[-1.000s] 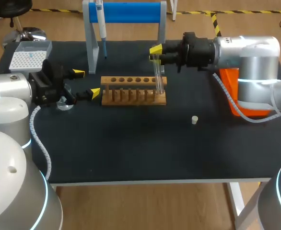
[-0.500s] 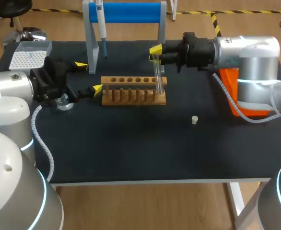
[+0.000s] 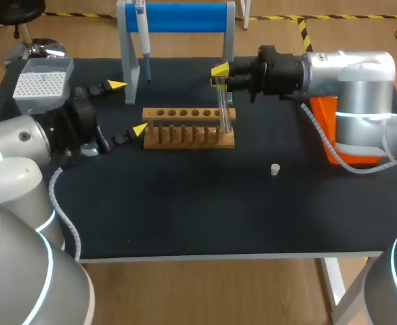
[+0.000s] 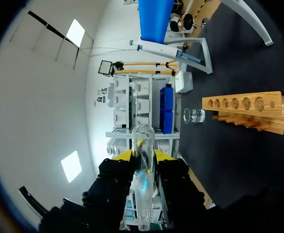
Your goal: Invert the test tube, pick up the pipette, mount the tip to pipette, aspirate from beaker and dispense into the tube, eject the tip, return the pipette, and cap with the stopper.
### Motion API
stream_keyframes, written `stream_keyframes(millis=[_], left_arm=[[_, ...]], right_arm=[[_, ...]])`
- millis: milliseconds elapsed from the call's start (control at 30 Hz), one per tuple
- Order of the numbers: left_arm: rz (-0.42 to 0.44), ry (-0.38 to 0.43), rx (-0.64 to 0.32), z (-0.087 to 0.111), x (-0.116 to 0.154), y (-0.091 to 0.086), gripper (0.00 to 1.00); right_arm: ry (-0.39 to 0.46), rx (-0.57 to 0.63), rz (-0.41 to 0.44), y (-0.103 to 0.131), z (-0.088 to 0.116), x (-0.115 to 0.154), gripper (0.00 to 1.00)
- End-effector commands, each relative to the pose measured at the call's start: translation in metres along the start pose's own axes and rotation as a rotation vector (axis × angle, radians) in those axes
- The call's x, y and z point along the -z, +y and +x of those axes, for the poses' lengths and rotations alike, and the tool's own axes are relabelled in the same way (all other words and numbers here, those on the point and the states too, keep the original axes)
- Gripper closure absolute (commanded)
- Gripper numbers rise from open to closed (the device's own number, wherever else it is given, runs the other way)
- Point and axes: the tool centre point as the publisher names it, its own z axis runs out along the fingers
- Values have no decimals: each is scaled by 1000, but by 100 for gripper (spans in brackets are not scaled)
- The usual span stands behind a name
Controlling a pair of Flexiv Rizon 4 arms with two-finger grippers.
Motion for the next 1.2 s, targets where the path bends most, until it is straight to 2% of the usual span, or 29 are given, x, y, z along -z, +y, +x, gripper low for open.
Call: stream_keyframes(millis=[33,67,100,167,233,433,533,600,833,967,1200], left_arm=[[394,-192,-398,2,-1,1,0],[420,-239,-498,2,0,0,0],[465,-230,-576,4,-1,-1,0],[539,-244,-663,5,-5,0,0],[615,-228,-746,10,-6,-6,0],[743,-145,-917,17,-13,-24,0],[760,-112,-993,14,-17,-30,0],[730,-67,-1080,15,-21,-33,0],[711,42,-1230,20,-33,-41,0],[718,101,-1268,24,-38,-42,0],[727,159,-1285,31,-47,-46,0]], right_arm=[[-3,0,3,0,0,1,100],[-3,0,3,0,0,1,100],[-3,0,3,0,0,1,100],[-3,0,3,0,0,1,100],[-3,0,3,0,0,1,100],[-3,0,3,0,0,1,100],[-3,0,3,0,0,1,100],[-3,0,3,0,0,1,100],[-3,0,3,0,0,1,100],[-3,0,3,0,0,1,100],[-3,0,3,0,0,1,100]])
